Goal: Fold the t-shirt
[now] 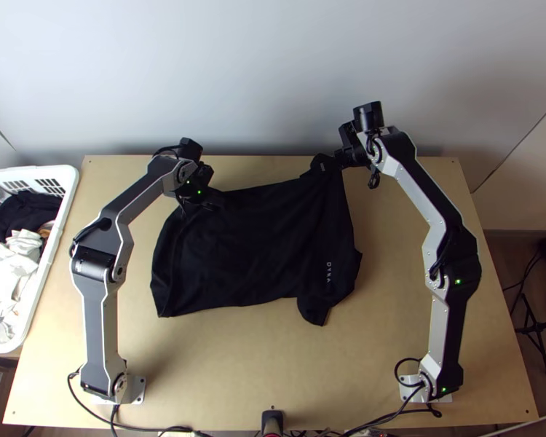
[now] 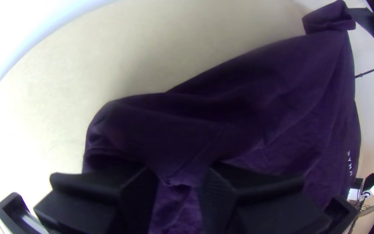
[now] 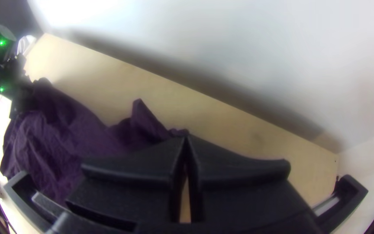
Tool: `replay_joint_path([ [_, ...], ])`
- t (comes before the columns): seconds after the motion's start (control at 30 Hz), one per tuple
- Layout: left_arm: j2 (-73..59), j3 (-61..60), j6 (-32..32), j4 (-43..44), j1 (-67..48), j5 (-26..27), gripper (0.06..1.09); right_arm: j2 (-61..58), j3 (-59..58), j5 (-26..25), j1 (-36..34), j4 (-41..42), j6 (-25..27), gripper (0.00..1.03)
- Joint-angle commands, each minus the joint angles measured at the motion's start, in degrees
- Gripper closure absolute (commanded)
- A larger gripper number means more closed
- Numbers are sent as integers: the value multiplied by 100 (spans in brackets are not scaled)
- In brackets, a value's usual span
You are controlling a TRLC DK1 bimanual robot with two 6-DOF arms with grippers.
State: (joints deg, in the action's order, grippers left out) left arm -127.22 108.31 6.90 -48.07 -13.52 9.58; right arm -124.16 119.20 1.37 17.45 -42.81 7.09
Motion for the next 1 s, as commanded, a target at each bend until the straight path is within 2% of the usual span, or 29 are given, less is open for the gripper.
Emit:
replay_joint_path([
  [0.0, -128, 190, -4, 17, 33, 96, 91, 50, -81, -5, -14, 0, 11, 100],
  [0.07, -110, 225, 5, 9, 51, 96, 103, 67, -90, -5, -23, 0, 11, 100],
  [0.1, -93, 243, 5, 0, 69, 96, 105, 67, -90, -5, -23, 0, 11, 100],
  [0.5, 584, 357, 119, -677, 464, 123, 105, 181, -72, -5, -137, 9, 3, 100],
  [0.97, 1489, 357, 110, -1450, 1009, 966, 105, 559, -160, 4, -339, -17, -59, 100],
])
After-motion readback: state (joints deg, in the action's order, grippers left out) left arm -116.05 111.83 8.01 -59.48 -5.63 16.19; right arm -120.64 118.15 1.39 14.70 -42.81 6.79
